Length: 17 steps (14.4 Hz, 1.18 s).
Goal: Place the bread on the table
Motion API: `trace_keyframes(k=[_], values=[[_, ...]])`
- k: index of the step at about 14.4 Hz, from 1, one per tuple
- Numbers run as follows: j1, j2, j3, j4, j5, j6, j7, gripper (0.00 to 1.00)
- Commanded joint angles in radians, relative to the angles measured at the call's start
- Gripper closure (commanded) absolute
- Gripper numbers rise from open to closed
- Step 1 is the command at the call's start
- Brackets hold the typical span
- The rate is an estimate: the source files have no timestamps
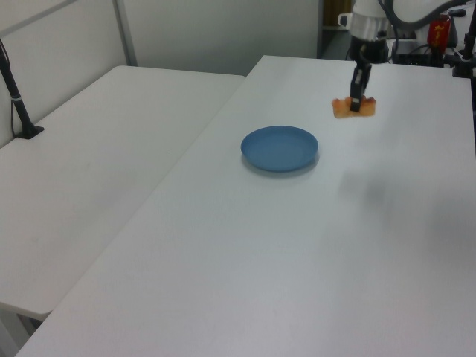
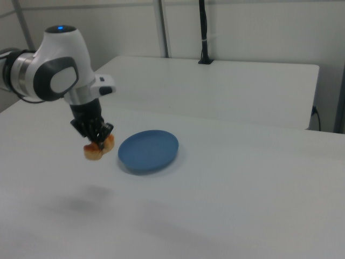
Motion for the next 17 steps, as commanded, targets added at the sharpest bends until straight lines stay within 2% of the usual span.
trace_keyframes(k=[1, 3, 8, 15, 17], values=[[0.000, -0.078, 0.036, -0.164, -0.016, 0.017, 0.019, 1.00], [0.000, -0.069, 0.064, -0.210, -0.070, 0.049, 0.107, 1.00], [0.000, 0.005, 0.085, -0.240, -0.125, 0.146, 0.263, 1.00], [-0.002, 0.101, 0.085, -0.240, -0.194, 0.163, 0.273, 1.00], [-0.011, 0.109, 0.084, -0.240, -0.196, 0.181, 0.271, 0.97]])
